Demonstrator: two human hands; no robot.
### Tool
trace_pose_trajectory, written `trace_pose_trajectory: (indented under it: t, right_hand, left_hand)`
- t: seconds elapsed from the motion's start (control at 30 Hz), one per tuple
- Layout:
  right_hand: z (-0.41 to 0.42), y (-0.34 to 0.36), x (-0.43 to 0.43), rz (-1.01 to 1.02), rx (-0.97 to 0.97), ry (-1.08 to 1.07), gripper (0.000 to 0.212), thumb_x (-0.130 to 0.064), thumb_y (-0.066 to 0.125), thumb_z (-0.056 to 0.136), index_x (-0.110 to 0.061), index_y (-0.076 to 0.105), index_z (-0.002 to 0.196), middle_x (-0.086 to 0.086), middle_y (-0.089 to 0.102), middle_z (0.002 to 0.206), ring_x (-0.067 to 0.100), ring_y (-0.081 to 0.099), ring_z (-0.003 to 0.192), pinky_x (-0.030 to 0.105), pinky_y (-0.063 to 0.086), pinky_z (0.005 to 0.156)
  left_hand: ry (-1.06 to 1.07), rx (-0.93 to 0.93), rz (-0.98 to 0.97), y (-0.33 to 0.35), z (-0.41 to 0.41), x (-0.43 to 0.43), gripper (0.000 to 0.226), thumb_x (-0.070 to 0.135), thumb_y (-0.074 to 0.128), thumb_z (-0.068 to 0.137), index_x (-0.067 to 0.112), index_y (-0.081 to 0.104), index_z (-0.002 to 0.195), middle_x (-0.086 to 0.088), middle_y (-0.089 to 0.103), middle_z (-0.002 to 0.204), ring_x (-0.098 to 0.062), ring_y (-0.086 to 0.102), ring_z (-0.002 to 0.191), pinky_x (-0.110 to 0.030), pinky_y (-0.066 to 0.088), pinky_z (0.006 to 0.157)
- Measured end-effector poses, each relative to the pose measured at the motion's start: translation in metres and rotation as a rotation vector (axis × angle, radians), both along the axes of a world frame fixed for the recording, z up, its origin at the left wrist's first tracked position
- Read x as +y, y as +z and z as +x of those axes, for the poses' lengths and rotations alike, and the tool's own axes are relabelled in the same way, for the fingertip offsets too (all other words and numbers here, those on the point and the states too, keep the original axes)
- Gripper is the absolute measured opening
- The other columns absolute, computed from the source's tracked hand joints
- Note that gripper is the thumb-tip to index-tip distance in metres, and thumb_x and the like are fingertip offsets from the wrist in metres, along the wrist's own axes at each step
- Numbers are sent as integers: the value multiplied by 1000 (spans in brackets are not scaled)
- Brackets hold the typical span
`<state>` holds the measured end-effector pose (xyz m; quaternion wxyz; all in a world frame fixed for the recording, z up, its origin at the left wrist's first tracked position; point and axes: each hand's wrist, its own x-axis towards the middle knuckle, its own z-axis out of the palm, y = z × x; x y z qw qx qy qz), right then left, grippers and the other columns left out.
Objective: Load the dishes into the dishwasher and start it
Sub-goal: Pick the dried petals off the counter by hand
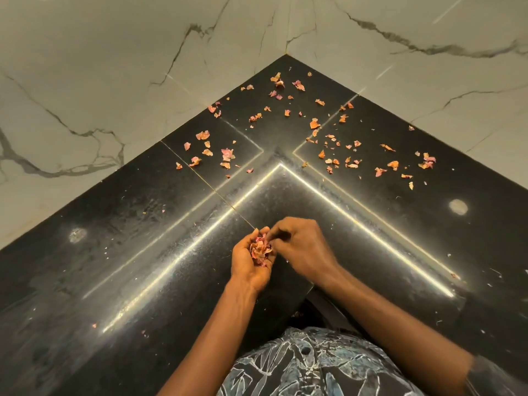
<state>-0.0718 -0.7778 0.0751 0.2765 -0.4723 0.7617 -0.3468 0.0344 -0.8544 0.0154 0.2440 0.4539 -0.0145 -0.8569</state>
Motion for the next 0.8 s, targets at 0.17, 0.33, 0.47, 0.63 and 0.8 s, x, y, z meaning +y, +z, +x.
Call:
trace_pose_trajectory:
  t: [0.17,0.33,0.47,0.63,0.8]
  right_hand:
    - [25,-2,-4,3,230,272,20,-12,59,85,-17,76,96,3,72,96,22,66,90,41,53,81]
    - [-35,5,-39,-127,97,16,16,-5,68,88,-14,79,95,-1,74,92,9,66,84,25,55,79]
    - [-120,-23,-85,114,228,-227,25,-5,63,86,-9,76,107,12,74,106,27,67,100,35,52,88]
    - [-153,-41,-101,322,484,-17,16,-3,50,92,-1,64,99,21,60,116,41,58,109,43,48,86]
    - [-128,-69,-97,241,626,185,19,-14,51,97,-7,62,110,13,55,117,36,54,108,44,49,87]
  left_hand:
    - [-59,86,38,-1,1,0,25,20,51,99,3,69,96,-14,69,92,-26,65,92,-40,41,110]
    - [24,45,29,14,6,-1,24,14,50,98,-2,68,94,-16,71,83,-21,69,67,-28,60,65]
    - [61,56,41,22,15,4,23,12,52,97,-4,67,97,-18,70,86,-22,70,69,-28,61,59]
    - [83,61,17,30,18,3,22,12,53,97,-5,68,97,-18,70,87,-22,70,70,-28,60,58]
    - [122,69,10,36,17,-3,23,12,52,97,-4,68,97,-18,71,87,-22,70,70,-28,61,59]
